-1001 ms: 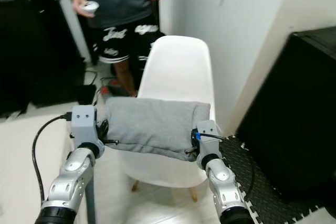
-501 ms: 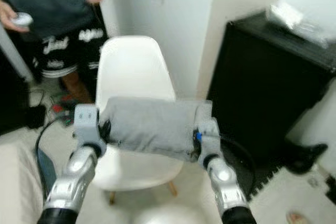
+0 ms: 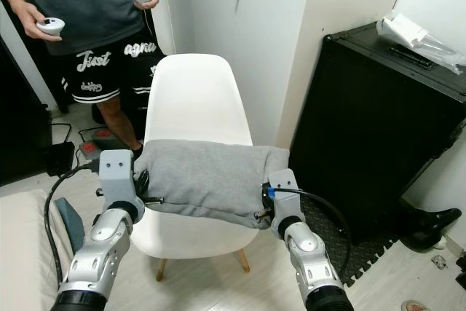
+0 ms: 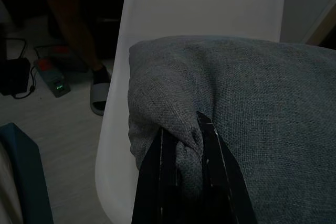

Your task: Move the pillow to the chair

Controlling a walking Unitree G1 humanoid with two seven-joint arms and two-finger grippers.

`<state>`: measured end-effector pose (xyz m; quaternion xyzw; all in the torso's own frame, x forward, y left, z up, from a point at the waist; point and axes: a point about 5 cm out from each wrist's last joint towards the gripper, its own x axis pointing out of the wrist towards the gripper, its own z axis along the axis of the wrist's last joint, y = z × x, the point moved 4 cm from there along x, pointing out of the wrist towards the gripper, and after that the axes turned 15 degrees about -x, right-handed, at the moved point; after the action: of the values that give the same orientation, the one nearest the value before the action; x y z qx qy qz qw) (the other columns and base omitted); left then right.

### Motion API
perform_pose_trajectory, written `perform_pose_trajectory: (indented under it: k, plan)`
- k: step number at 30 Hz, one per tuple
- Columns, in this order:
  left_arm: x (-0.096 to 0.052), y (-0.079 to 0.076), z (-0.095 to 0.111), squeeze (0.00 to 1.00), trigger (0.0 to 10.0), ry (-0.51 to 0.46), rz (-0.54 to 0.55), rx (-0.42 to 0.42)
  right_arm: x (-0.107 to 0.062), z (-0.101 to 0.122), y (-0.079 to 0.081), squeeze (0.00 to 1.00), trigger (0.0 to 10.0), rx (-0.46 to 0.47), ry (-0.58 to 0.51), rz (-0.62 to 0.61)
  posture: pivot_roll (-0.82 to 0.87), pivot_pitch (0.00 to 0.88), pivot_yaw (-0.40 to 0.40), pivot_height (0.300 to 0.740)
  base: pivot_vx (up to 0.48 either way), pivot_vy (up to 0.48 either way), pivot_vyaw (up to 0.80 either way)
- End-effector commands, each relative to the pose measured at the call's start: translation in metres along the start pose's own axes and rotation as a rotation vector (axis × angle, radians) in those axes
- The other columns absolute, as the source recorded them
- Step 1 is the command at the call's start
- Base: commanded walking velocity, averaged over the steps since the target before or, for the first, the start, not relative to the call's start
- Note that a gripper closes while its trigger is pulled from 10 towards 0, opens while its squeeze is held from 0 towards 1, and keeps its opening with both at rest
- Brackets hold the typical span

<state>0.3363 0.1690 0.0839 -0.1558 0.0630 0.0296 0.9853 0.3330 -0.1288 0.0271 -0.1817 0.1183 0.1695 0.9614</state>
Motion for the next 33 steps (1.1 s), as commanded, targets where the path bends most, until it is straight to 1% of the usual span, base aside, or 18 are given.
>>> perform_pose_trajectory:
  k: [1, 9, 26, 28, 33]
  plan:
    - [-0.0017, -0.0115, 0.0039, 0.00, 10.0, -0.026, -0.037, 0.006, 0.0014, 0.0120, 0.0048, 0.00, 10.0, -0.011, -0.055, 0.026, 0.03, 0.071, -0.027, 0.740, 0.000, 0.000, 0.00]
    - [-0.0029, -0.0127, 0.0074, 0.00, 10.0, -0.043, -0.047, -0.017, 0.0013, 0.0120, 0.0060, 0.00, 10.0, -0.010, -0.055, 0.032, 0.03, 0.066, -0.027, 0.740, 0.000, 0.000, 0.00]
    - [-0.0023, -0.0128, 0.0088, 0.00, 10.0, -0.045, -0.052, -0.027, 0.0020, 0.0130, 0.0066, 0.00, 10.0, -0.013, -0.059, 0.038, 0.03, 0.050, -0.026, 0.740, 0.348, 0.000, 0.00]
    - [-0.0020, -0.0122, 0.0079, 0.00, 10.0, -0.038, -0.048, -0.014, 0.0016, 0.0124, 0.0072, 0.00, 10.0, -0.015, -0.058, 0.041, 0.03, 0.050, -0.026, 0.740, 0.259, 0.000, 0.00]
    - [-0.0018, -0.0114, 0.0056, 0.00, 10.0, -0.028, -0.040, -0.013, 0.0015, 0.0118, 0.0077, 0.00, 10.0, -0.017, -0.055, 0.043, 0.03, 0.051, -0.026, 0.740, 0.000, 0.000, 0.00]
